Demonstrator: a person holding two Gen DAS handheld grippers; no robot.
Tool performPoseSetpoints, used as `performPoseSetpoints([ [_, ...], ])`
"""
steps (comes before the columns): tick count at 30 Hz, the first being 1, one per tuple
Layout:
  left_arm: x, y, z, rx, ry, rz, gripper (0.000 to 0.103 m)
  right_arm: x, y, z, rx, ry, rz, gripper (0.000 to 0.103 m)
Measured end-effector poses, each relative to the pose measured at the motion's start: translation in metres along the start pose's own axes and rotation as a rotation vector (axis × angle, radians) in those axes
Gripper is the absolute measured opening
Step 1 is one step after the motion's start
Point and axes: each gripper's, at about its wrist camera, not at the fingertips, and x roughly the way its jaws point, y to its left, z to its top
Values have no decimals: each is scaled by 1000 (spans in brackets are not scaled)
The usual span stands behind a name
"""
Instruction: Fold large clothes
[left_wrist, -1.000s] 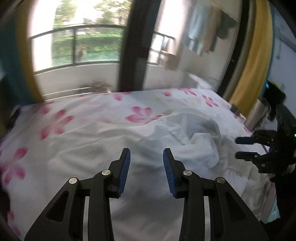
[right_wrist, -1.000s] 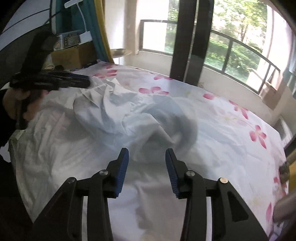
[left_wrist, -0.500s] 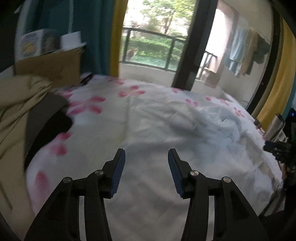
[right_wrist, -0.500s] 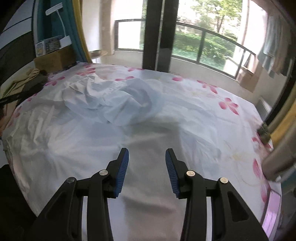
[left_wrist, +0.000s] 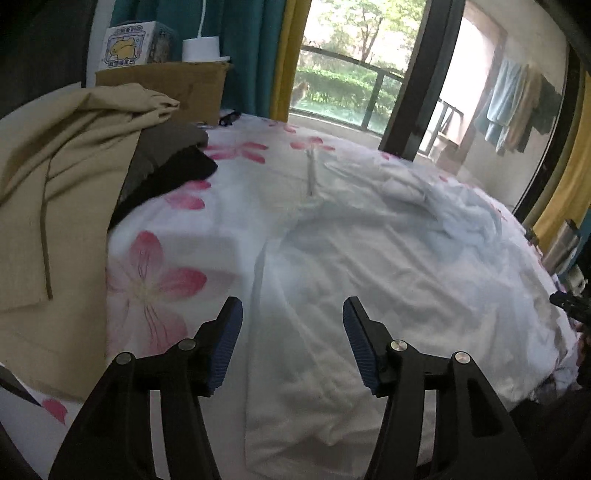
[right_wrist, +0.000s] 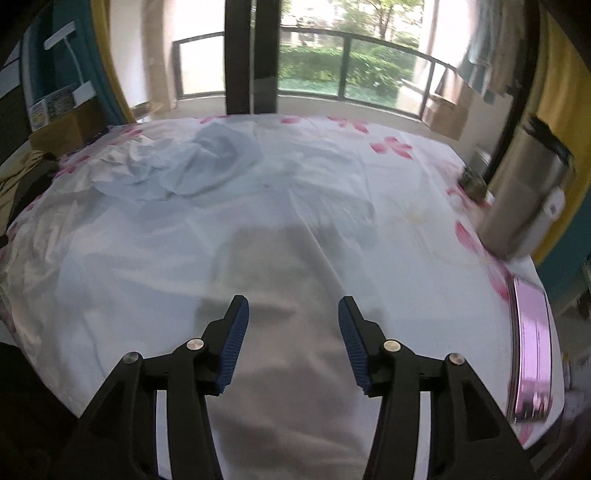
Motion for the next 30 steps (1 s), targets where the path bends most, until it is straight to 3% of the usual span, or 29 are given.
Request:
performPoseSetpoints([
  [5, 7, -4, -12, -32, 23, -14, 60, -2, -13, -19, 39, 30, -36, 51],
  [9, 5, -10, -16, 25, 34, 15, 60, -8, -25, -30, 76, 30, -65, 52],
  [14, -1, -18, -24, 182, 84, 75, 60, -10, -42, -45, 115, 50, -102, 52],
  [23, -8, -25, -35, 164, 61, 128, 65, -22, -36, -65, 131, 29, -83, 54],
  [24, -7, -26, -35, 166, 62, 128, 65, -22, -33, -65, 120, 31, -75, 49],
  [25, -8, -26, -35, 172, 65, 124, 65, -23, -29, -65, 103, 29, -64, 32],
  [26, -6, -25, -33, 176, 69, 119, 64, -24, -26, -65, 91, 27, -44, 22],
  [27, -6, -26, -33, 183, 73, 107, 56, -24, -22, -64, 77, 30, -35, 8],
  [28, -8, -27, -32, 201, 76, 60, 32, -23, -19, -62, 58, 37, -39, 6],
  [30, -9, -28, -31, 212, 85, 28, 6, -21, -13, -58, 30, 44, -47, 4],
])
